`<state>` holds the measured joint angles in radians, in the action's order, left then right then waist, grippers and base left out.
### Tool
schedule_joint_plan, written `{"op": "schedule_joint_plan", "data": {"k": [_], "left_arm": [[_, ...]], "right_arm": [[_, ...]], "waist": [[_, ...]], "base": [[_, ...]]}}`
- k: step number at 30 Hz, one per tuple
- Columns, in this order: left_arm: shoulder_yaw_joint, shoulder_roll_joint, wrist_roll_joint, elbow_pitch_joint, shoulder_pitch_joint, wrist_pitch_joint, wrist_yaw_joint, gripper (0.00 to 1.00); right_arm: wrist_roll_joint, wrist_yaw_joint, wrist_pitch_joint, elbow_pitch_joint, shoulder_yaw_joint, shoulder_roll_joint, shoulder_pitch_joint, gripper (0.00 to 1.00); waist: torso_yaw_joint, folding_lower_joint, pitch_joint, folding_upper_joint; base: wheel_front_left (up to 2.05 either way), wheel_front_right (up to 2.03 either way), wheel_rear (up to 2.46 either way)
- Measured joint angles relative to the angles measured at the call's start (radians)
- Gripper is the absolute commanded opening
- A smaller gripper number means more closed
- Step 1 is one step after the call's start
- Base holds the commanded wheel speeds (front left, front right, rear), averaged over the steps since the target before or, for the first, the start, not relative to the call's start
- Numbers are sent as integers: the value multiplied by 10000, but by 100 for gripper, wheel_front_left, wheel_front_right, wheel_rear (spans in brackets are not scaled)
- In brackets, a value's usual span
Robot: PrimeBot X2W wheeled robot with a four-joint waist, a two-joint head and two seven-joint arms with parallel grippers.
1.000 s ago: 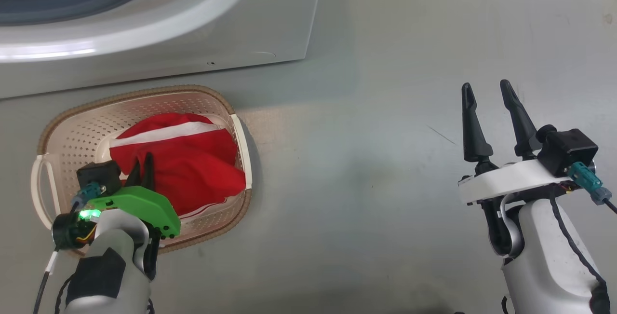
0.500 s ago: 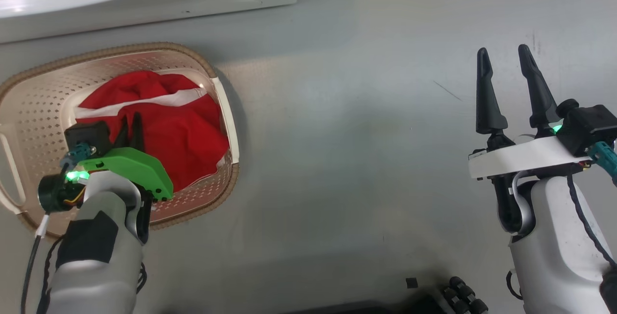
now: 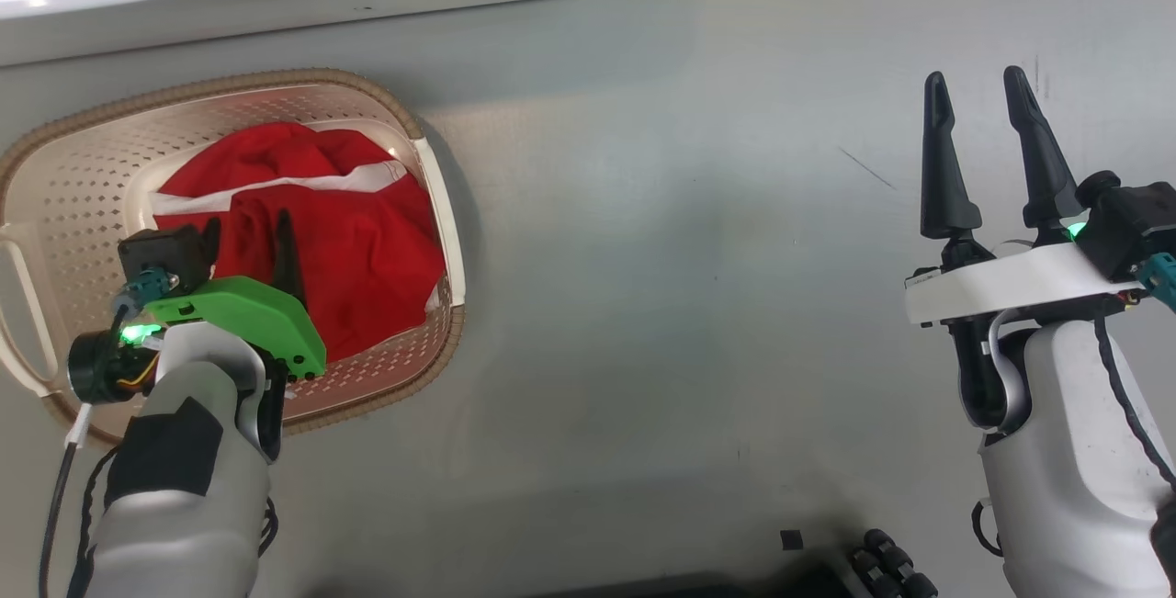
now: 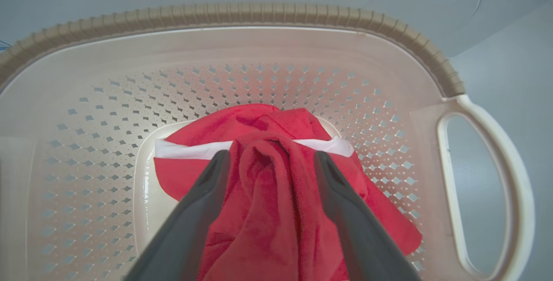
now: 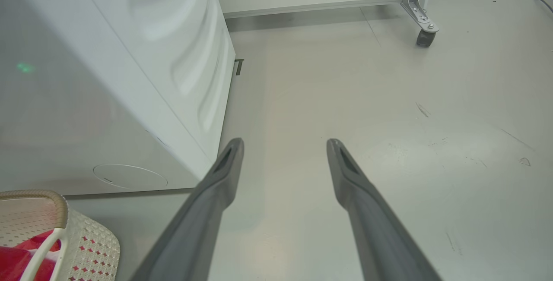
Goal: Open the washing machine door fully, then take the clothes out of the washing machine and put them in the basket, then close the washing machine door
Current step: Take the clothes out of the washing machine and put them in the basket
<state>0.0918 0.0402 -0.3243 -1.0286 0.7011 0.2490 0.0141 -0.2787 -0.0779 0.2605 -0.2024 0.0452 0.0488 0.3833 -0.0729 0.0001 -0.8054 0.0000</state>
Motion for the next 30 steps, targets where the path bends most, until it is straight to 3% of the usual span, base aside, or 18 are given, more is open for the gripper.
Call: {"op": "schedule_joint_plan", "data": {"k": [13,17,30], "left_arm": [[-155,2,125,1009,-1023,2,25,100],[-130,-15,274,1396,-1246,2,213,100],[-516,-107,328,3467,-2560,4,453,100]], "right_arm": [[2,-94,0,-500,-79,0,-14,100],[2,-125,0,-610,-157,0,-52,100],[165,-178,0,-1106,-449,-4,-787,100]], "waist": [[173,0,1325,0],[216,0,1704,0],[632,-1,3559,0]], "base": [[0,0,0],[0,0,0],[0,0,0]]}}
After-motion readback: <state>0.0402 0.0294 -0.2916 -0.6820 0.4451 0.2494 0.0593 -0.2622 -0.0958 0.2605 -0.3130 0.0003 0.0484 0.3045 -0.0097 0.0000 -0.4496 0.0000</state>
